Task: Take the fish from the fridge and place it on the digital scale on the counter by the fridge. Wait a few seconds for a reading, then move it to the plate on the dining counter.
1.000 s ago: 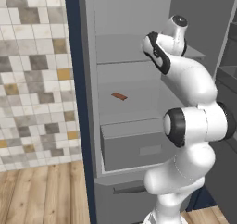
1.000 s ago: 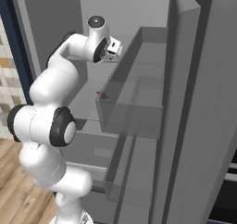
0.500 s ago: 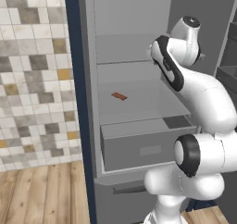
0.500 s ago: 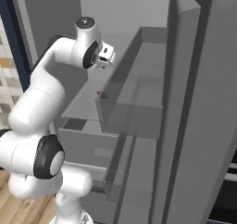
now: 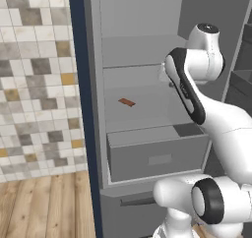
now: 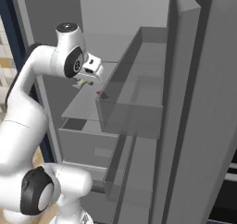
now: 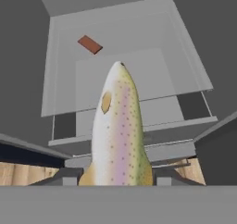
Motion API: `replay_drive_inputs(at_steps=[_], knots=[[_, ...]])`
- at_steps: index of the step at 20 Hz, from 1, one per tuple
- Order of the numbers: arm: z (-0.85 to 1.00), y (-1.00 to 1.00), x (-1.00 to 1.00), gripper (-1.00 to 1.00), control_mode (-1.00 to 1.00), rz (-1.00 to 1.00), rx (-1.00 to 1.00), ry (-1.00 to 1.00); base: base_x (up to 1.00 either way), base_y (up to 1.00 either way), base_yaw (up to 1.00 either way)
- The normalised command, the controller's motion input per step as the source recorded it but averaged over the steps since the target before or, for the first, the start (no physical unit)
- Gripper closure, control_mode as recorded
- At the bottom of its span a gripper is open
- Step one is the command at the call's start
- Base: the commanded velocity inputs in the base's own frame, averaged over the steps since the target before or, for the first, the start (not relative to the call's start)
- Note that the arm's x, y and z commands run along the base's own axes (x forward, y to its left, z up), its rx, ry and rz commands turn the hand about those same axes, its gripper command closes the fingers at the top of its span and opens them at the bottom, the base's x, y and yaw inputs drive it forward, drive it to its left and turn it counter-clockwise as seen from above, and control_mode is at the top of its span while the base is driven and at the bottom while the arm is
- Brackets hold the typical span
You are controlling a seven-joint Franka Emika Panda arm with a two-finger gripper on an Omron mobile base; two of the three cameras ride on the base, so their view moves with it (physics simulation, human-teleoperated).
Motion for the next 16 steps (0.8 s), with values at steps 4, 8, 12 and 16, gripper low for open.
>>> replay_drive_inputs(at_steps=[4,8,12,16], knots=[[-0.08,0.13,-0.91,1.0,-1.0,0.0,-0.07,0.0,0.0,0.0,0.0],[0.0,0.04,-0.75,1.0,-1.0,0.01,-0.02,0.0,0.0,0.0,0.0],[-0.01,0.0,-0.29,1.0,-1.0,0.02,0.0,0.0,0.0,0.0,0.0],[-0.01,0.0,-0.24,1.0,-1.0,0.01,0.0,0.01,0.0,0.0,0.0]])
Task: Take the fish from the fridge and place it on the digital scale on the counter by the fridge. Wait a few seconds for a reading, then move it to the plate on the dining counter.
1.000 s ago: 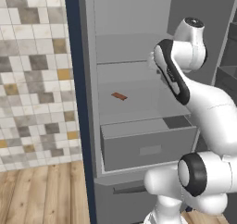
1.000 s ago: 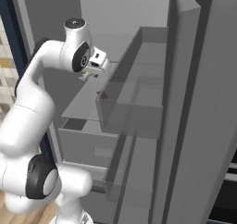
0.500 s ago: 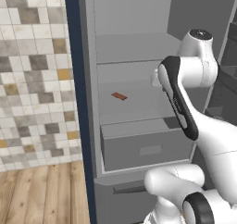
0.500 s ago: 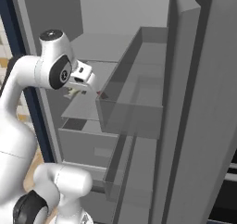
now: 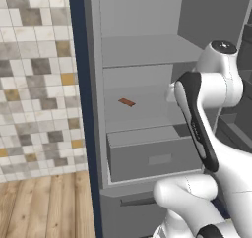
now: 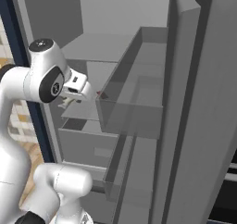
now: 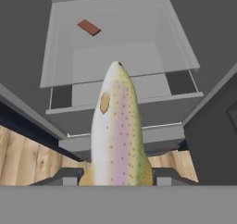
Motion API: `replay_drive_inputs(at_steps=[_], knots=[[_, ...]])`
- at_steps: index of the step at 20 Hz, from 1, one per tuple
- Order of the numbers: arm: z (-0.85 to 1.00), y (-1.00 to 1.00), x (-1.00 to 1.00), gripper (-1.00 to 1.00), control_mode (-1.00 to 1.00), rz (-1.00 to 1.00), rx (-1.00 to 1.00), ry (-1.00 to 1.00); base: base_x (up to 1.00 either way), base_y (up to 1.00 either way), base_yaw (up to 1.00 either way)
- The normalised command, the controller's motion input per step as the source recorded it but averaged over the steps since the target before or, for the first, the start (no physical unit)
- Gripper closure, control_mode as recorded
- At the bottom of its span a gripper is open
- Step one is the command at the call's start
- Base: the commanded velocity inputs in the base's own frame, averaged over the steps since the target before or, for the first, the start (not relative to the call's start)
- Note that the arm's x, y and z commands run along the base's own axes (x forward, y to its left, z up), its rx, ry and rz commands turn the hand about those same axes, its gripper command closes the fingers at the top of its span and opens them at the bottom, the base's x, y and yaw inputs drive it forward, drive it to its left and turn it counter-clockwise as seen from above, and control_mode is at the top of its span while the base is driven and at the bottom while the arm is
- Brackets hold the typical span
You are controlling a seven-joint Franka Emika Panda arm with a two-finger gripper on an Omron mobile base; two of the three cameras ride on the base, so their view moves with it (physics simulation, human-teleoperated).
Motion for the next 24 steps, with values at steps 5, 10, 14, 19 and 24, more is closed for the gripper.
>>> replay_drive_inputs(at_steps=[5,10,14,19,24], knots=[[-0.07,0.0,-0.1,1.0,-1.0,0.0,0.0,0.0,0.0,0.0,0.0],[0.0,0.0,-0.01,1.0,1.0,0.0,0.0,0.0,-0.03,0.0,0.0],[0.0,0.0,0.0,1.0,1.0,0.0,0.0,0.0,-0.46,0.62,-0.03],[0.0,0.0,0.0,1.0,1.0,0.0,0.0,0.0,-0.45,0.89,-0.28],[0.0,0.0,0.0,1.0,1.0,0.0,0.0,0.0,-0.42,0.11,-0.78]])
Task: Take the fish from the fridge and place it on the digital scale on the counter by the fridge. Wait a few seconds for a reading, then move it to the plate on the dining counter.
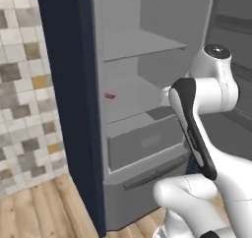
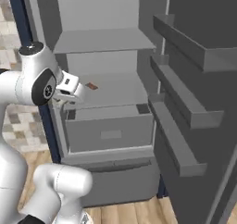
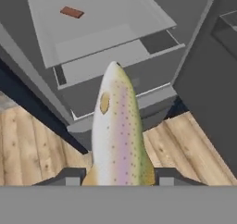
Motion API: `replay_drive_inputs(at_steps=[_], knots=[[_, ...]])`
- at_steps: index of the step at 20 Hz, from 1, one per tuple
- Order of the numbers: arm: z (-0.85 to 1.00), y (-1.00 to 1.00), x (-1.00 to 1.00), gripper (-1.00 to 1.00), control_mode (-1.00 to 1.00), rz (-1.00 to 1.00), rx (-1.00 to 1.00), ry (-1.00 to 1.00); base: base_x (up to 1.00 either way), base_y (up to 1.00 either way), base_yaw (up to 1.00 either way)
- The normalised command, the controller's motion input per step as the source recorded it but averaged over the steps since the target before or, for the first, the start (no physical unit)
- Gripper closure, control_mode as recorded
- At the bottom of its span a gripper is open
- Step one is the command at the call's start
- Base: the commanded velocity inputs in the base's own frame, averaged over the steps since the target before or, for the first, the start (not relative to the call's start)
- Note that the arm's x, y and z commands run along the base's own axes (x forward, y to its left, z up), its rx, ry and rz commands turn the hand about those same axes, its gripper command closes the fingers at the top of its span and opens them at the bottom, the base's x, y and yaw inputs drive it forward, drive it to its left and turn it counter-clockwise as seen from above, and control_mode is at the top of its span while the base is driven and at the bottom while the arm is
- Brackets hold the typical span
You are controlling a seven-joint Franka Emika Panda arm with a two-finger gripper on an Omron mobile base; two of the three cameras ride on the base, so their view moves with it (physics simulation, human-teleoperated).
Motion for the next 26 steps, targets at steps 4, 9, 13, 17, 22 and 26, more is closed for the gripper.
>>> replay_drive_inputs(at_steps=[4,9,13,17,22,26], knots=[[0.0,0.0,0.0,1.0,1.0,0.0,0.0,0.0,-0.09,0.01,-0.96],[0.0,0.0,0.0,1.0,1.0,0.0,0.0,0.0,-0.52,0.24,-0.83],[0.0,0.0,0.0,1.0,1.0,0.0,0.0,0.0,-1.0,0.43,-0.54],[0.0,0.0,0.0,1.0,1.0,0.0,0.0,0.0,-1.0,0.14,-0.49],[0.0,0.0,0.0,1.0,1.0,0.0,0.0,0.0,-0.84,0.0,-0.71],[0.0,0.0,0.0,1.0,1.0,0.0,0.0,0.0,-0.56,0.03,-0.82]])
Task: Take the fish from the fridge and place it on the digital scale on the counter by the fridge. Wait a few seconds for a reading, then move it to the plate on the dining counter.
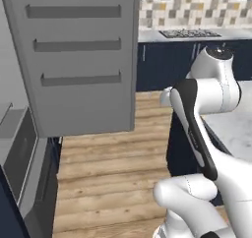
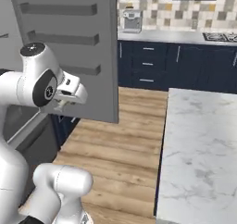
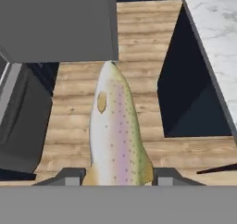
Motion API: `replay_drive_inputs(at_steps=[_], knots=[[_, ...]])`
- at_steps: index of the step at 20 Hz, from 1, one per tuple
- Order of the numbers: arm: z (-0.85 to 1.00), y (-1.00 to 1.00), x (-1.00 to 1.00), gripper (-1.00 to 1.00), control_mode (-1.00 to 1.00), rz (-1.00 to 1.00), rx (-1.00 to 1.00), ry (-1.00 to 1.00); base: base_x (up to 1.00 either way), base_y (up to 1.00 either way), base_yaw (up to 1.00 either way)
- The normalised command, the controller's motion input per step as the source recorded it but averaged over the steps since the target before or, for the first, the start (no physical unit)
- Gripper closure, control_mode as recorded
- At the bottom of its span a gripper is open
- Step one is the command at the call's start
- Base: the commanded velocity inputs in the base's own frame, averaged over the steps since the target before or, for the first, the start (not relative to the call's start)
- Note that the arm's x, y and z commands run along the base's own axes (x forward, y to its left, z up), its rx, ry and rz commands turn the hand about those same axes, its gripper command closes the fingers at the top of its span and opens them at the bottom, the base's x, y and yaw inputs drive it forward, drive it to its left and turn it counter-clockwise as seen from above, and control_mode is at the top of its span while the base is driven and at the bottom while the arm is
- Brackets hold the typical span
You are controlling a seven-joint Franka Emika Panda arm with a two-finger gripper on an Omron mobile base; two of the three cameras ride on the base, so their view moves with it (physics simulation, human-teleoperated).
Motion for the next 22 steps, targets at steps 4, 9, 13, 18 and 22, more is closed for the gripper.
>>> replay_drive_inputs(at_steps=[4,9,13,18,22], knots=[[0.0,0.0,0.0,1.0,1.0,0.0,0.0,0.0,-0.38,0.0,-0.82],[0.0,0.0,0.0,1.0,1.0,0.0,0.0,0.0,-0.47,-0.05,-0.71],[0.0,0.0,0.0,1.0,1.0,0.0,0.0,0.0,-0.54,-0.86,-0.14],[0.0,0.0,0.0,1.0,1.0,0.0,0.0,0.0,-0.34,-1.0,-0.02],[0.0,0.0,0.0,1.0,1.0,0.0,0.0,0.0,-0.19,-1.0,-0.08]])
